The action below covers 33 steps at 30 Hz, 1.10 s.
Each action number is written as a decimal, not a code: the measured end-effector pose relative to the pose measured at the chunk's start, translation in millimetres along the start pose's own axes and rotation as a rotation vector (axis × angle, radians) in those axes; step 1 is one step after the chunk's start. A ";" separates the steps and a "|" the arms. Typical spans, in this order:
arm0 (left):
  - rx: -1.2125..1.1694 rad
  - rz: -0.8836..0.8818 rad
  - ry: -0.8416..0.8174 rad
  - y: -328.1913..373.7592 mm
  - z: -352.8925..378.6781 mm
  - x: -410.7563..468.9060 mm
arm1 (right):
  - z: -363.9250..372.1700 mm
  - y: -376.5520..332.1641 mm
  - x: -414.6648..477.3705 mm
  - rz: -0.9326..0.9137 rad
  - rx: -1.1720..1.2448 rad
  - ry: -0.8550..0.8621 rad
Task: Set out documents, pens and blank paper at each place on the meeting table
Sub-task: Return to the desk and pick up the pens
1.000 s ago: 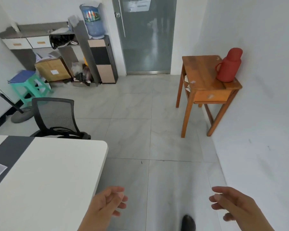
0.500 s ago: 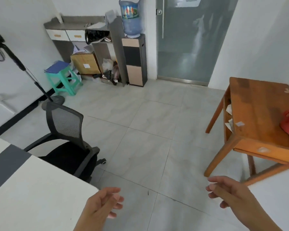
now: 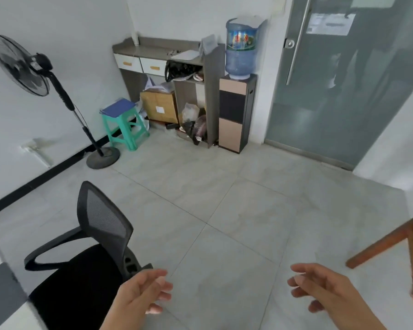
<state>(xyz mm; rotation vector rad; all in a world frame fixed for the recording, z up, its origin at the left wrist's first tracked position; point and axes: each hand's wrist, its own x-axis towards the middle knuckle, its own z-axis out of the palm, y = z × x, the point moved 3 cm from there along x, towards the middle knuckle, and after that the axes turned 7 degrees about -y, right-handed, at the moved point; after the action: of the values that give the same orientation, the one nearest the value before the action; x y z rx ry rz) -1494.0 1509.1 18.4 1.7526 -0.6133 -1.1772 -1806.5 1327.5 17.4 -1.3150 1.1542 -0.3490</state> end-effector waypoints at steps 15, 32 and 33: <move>-0.043 -0.002 0.209 149.1 -98.7 310.2 | 28.3 -189.6 374.8 -0.029 -0.065 -0.167; -0.217 -0.082 0.455 228.4 -312.3 574.3 | 222.9 -414.8 736.1 -0.079 -0.226 -0.394; -0.216 -0.074 0.448 236.5 -332.8 593.6 | 238.1 -425.1 752.0 -0.069 -0.216 -0.383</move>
<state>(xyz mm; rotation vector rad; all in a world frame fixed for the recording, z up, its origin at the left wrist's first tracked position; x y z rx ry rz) -924.2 1068.4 2.9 1.7823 -0.1487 -0.8219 -1114.3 758.7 5.4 -1.5343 0.8400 -0.0162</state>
